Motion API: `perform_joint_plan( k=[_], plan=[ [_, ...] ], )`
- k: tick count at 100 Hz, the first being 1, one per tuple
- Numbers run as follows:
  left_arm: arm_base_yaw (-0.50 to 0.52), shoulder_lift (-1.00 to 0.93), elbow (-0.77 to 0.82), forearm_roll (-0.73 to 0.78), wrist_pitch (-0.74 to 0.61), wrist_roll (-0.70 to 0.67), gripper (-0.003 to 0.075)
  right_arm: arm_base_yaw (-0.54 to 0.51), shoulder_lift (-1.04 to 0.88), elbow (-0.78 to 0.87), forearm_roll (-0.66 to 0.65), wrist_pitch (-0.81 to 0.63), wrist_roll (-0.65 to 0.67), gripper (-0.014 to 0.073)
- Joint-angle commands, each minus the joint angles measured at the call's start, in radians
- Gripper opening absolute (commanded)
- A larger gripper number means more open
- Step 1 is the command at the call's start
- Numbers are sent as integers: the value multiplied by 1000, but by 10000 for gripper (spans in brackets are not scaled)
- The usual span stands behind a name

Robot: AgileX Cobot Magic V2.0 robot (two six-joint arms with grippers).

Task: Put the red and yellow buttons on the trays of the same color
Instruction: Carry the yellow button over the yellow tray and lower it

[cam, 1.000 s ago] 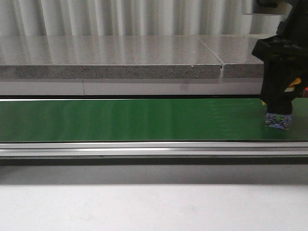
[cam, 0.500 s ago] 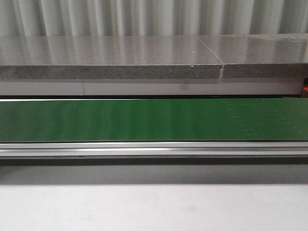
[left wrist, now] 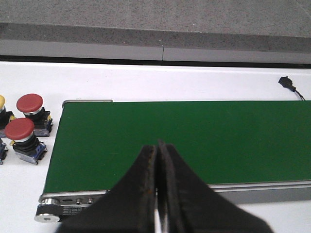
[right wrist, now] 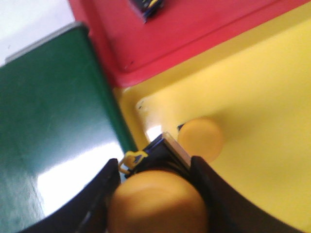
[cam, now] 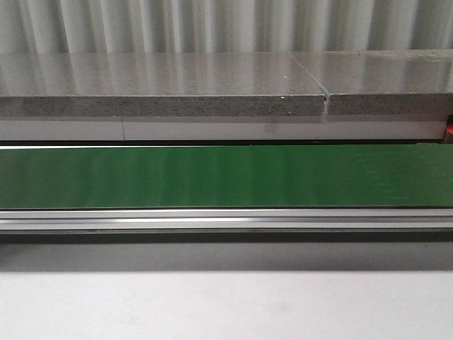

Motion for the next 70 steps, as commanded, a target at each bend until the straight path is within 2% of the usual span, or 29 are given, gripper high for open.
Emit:
perform_joint_plan(
  k=[1,33,70],
  plan=[
    [-10,3,-26,-20,-69,0,-20,-34,-32,-23,5,-115,15,116],
    [-10,3,-26,-20,-69,0,-20,-92,37,-23,5,-293,15,116],
    [-10,3,-26,-20,-69,0,-20,-148,173,-23,6,-349,38,116]
  ],
)
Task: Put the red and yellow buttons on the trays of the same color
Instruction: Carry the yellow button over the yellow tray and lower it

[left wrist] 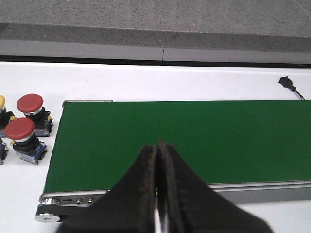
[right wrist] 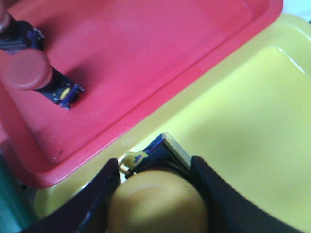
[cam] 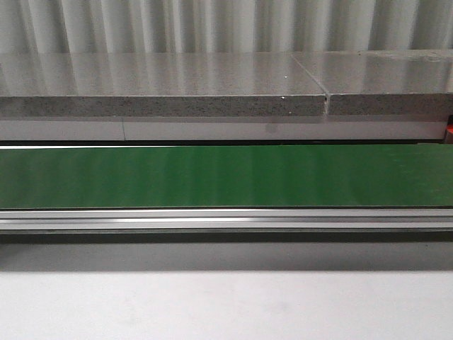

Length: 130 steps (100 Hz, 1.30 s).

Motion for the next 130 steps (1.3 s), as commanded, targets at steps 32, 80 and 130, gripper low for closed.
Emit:
perform_joint_plan(
  k=[32,80,130],
  plan=[
    [-10,3,-26,-20,-69,0,-20,-23,136,-23,6,-72,19,116],
    [-10,3,-26,-20,-69,0,-20,-26,194,-24,7,-65,24,239],
    [-10,3,-26,-20,-69,0,-20,-26,116,-24,41,-108,32,473]
  ],
)
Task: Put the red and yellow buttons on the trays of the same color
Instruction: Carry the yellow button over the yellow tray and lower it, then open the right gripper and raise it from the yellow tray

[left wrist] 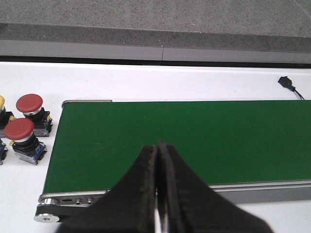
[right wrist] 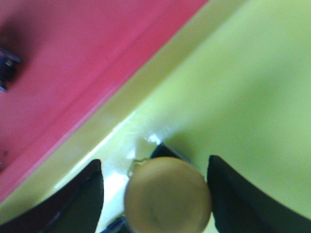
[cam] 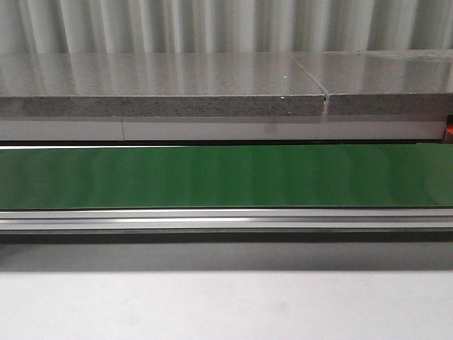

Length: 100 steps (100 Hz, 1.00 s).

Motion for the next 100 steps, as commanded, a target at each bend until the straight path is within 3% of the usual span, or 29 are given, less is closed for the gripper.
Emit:
perform_joint_plan(
  k=[1,41,61,100],
  plan=[
    [-10,3,-26,-20,-69,0,-20,-6,-92,-24,10,-59,1,473],
    [-10,3,-26,-20,-69,0,-20,55,-407,-24,32,-28,1,472],
    [-10,3,-26,-20,-69,0,-20,230,-506,-24,32,30,-1,472],
    [-10,3,-26,-20,-69,0,-20,604,-648,34,31,54,-151,472]
  ],
)
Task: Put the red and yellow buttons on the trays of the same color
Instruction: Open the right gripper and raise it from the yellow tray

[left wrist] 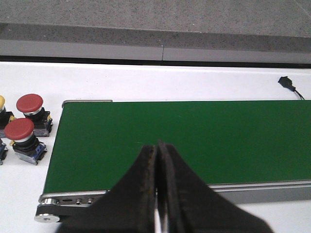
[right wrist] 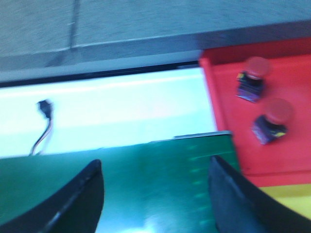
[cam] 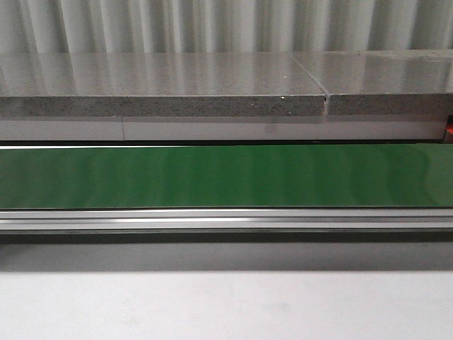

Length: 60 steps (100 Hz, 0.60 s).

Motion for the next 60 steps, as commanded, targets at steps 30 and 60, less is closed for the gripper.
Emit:
perform_joint_plan(
  k=[30,60],
  plan=[
    [-10,3,-26,-20,-69,0,-20,128,-211,168,5,-42,-55,469],
    [-10,3,-26,-20,-69,0,-20,128,-387,290,5,-41,-77,378]
  ],
)
